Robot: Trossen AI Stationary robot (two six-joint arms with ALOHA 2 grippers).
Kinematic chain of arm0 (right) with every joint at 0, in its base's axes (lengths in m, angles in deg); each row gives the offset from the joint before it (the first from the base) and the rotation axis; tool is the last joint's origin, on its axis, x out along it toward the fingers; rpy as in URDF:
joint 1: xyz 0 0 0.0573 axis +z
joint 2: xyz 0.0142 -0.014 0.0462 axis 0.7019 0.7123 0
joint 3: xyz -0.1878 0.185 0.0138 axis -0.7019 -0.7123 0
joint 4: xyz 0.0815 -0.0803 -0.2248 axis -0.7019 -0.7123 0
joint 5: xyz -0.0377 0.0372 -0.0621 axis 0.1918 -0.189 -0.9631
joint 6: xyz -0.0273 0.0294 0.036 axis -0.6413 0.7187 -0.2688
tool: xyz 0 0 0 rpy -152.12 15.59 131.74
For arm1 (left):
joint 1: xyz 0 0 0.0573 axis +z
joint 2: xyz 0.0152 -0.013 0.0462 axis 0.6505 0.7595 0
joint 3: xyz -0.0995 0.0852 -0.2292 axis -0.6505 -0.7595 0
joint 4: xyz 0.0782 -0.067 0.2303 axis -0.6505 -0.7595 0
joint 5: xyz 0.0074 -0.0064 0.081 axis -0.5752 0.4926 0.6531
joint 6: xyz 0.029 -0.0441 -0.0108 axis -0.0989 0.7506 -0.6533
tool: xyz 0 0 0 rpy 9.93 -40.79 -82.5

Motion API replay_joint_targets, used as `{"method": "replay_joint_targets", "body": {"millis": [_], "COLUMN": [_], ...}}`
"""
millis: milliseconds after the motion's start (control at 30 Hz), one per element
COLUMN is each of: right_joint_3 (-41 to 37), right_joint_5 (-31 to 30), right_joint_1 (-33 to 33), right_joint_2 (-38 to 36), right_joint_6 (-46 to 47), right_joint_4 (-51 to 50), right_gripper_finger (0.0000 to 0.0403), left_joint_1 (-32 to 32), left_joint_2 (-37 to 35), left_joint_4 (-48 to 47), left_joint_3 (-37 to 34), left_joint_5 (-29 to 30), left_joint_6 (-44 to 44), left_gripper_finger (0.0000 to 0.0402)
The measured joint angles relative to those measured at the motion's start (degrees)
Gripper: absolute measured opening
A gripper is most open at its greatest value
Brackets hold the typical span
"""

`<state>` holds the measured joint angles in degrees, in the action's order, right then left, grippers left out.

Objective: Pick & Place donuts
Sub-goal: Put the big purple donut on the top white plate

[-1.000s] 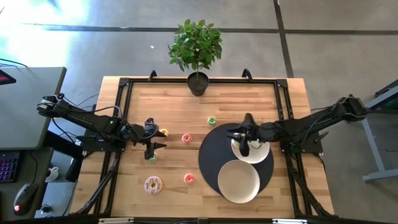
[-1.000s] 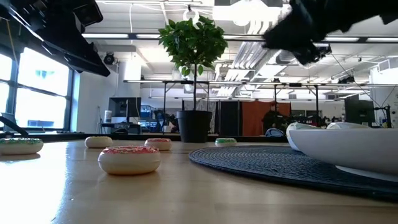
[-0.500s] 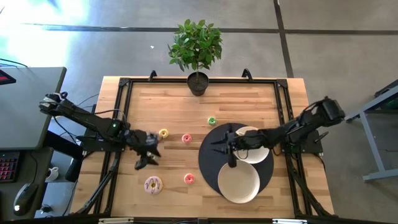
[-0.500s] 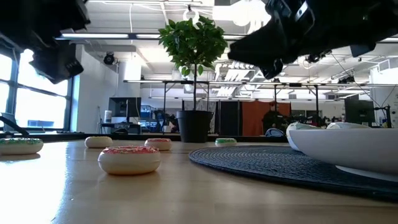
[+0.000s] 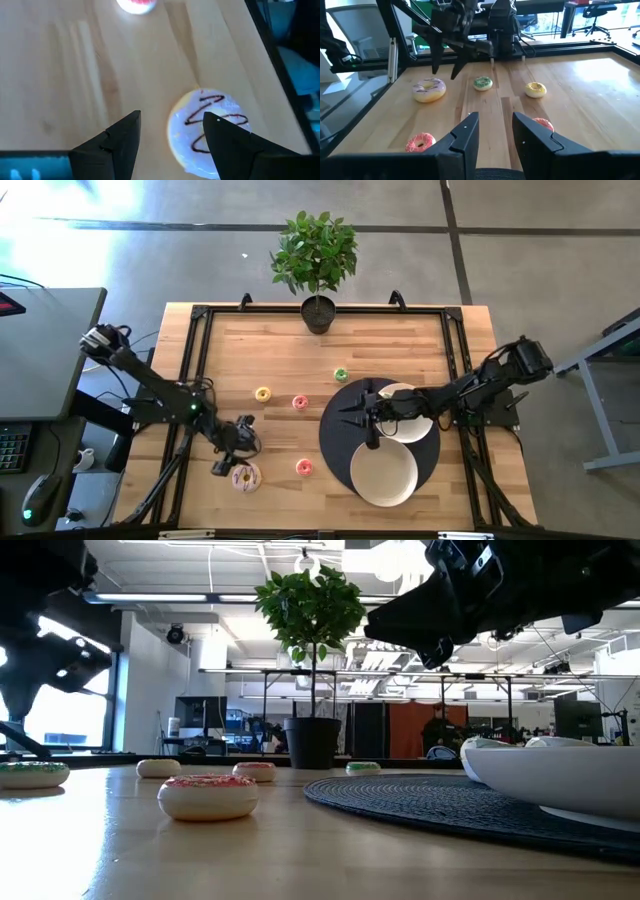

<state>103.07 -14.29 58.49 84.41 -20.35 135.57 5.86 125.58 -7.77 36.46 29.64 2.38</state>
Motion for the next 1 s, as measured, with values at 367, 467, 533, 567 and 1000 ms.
{"method": "replay_joint_targets", "body": {"millis": [367,467,533,567,1000], "right_joint_3": [0.00,-0.02,-0.02,-0.02,-0.07], "right_joint_5": [-0.19,-1.39,-1.30,-0.93,5.22], "right_joint_1": [-0.13,-0.48,-1.31,-1.85,-4.87], "right_joint_2": [-0.02,-0.02,-0.02,-0.02,-0.02], "right_joint_6": [-0.05,-0.20,-1.65,-2.65,-0.95], "right_joint_4": [-0.07,-0.07,-0.07,-0.09,-0.99], "right_gripper_finger": [0.0114,0.0114,0.0114,0.0114,0.0114], "left_joint_1": [0.15,0.15,0.16,0.15,0.17], "left_joint_2": [7.12,8.49,9.04,9.17,9.61], "left_joint_4": [1.78,1.88,1.92,1.95,2.86], "left_joint_3": [0.02,0.02,0.02,0.02,0.04], "left_joint_5": [-7.48,-7.61,-8.08,-8.24,-7.08], "left_joint_6": [6.84,8.26,9.09,9.21,8.80], "left_gripper_finger": [0.0213,0.0213,0.0213,0.0213,0.0208]}}
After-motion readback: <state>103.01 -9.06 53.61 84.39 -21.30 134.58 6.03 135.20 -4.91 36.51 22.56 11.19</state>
